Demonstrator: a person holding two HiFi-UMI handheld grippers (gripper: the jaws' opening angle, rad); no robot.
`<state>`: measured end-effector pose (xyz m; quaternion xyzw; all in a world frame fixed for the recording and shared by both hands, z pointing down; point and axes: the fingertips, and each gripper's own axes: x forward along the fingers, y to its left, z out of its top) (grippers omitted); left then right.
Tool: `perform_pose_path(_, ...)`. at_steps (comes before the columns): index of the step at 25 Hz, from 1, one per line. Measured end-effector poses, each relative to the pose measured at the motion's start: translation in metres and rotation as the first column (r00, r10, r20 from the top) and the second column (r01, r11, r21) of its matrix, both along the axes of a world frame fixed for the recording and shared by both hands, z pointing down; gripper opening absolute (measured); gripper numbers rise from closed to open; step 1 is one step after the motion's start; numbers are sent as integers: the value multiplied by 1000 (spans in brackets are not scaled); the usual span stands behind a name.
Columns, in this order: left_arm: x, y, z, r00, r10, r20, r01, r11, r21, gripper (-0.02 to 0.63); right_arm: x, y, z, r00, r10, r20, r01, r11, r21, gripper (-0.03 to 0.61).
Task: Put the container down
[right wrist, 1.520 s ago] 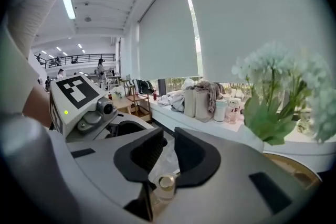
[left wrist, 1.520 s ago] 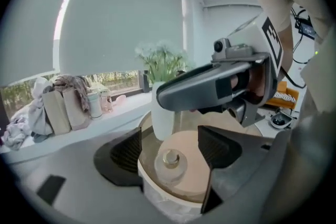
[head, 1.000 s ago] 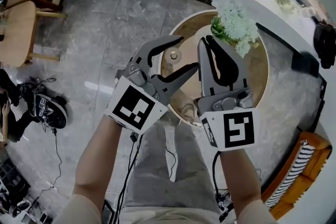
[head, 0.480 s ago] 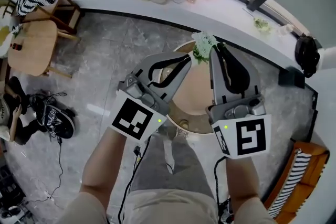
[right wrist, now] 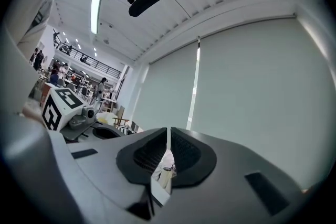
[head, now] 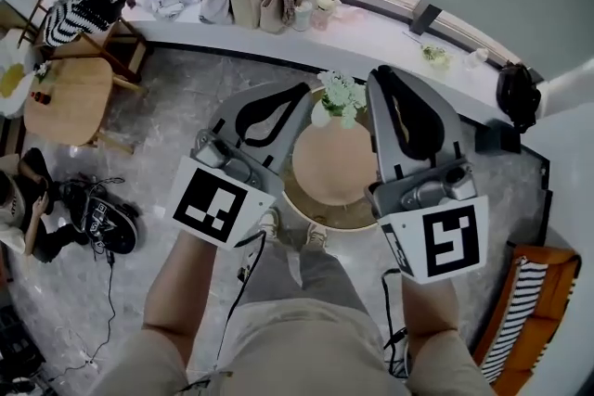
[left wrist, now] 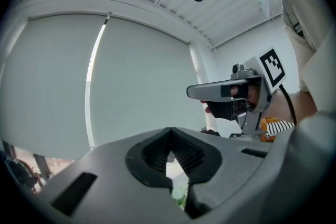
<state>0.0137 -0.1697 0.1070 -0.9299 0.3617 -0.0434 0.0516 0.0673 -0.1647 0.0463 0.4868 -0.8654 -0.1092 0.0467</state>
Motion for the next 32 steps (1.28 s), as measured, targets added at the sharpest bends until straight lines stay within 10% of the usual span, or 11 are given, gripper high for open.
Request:
perform_pose_path(13, -20, 55, -119, 997, -74, -19, 76, 988, 137, 8, 7, 68, -98, 997, -51, 51, 47, 996, 74, 25)
perform_pose_path(32, -28, 78, -102, 987, -163, -1, 162, 975, 155, 8, 13, 94, -75, 993, -110, 49, 112, 993, -39, 8)
